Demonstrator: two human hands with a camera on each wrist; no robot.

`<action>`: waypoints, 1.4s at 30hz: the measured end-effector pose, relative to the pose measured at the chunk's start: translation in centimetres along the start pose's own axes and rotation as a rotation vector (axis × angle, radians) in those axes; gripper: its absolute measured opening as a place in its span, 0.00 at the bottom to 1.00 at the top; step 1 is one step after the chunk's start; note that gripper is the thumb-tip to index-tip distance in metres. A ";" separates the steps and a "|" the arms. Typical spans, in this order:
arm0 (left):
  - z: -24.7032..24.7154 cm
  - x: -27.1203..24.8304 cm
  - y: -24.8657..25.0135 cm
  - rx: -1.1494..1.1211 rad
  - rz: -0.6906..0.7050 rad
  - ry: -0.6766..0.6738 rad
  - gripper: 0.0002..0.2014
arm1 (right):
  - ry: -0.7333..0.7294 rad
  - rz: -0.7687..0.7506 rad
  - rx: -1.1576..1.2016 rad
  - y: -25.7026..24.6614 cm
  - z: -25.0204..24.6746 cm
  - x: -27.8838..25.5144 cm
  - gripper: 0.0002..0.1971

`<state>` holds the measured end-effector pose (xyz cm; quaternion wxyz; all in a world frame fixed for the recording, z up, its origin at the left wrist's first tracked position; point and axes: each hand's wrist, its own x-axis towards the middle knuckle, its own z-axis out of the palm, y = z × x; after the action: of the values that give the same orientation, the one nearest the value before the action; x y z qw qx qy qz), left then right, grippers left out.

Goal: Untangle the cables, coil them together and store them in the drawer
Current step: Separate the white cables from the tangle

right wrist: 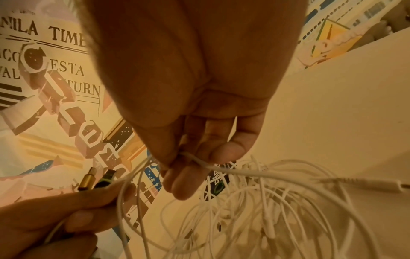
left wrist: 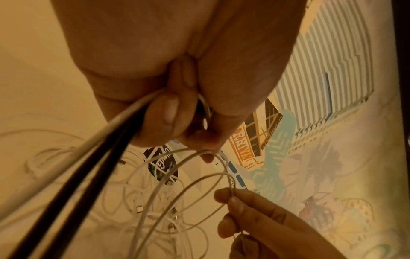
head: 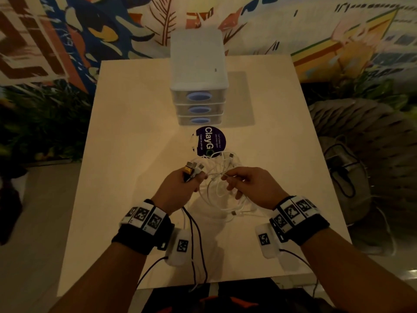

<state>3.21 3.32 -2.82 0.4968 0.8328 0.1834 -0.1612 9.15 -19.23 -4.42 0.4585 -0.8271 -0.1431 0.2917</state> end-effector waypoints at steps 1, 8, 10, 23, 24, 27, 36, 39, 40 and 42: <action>-0.2 -0.1 -0.1 -0.010 0.002 -0.018 0.18 | -0.003 0.003 -0.010 0.0 0.0 0.2 0.08; -1.1 -1.1 -0.1 0.024 0.123 -0.092 0.13 | -0.058 -0.035 -0.069 -1.3 1.3 1.5 0.10; -0.9 -1.4 -0.3 0.072 0.169 -0.080 0.10 | -0.071 -0.047 -0.096 -1.7 1.7 1.9 0.11; -0.7 -2.3 -1.0 -0.199 0.183 -0.005 0.10 | 0.063 0.054 -0.216 -2.3 2.6 4.4 0.17; -0.8 -2.4 -1.0 -0.241 0.181 0.036 0.11 | 0.098 0.058 -0.200 -2.2 2.4 4.3 0.17; -1.1 -2.6 -0.7 -0.430 0.135 0.231 0.09 | 0.158 0.071 -0.234 -1.5 1.4 4.0 0.18; -2.9 -3.4 0.4 -0.692 0.217 0.358 0.07 | 0.121 0.194 -0.365 0.4 0.0 3.6 0.19; -2.6 -4.1 1.1 -0.643 0.305 0.369 0.07 | 0.137 0.301 -0.468 0.0 -0.5 3.4 0.22; -2.5 -4.4 1.4 -0.610 0.329 0.382 0.07 | 0.166 0.326 -0.517 -0.3 -0.6 3.2 0.26; -2.5 -4.6 1.7 -0.535 0.358 0.415 0.09 | 0.247 0.325 -0.604 -1.1 -0.7 2.6 0.31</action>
<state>0.14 4.08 1.71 0.6693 0.7073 0.1674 0.1539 11.64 -17.80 -4.12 0.1551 -0.9662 -0.0331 0.2030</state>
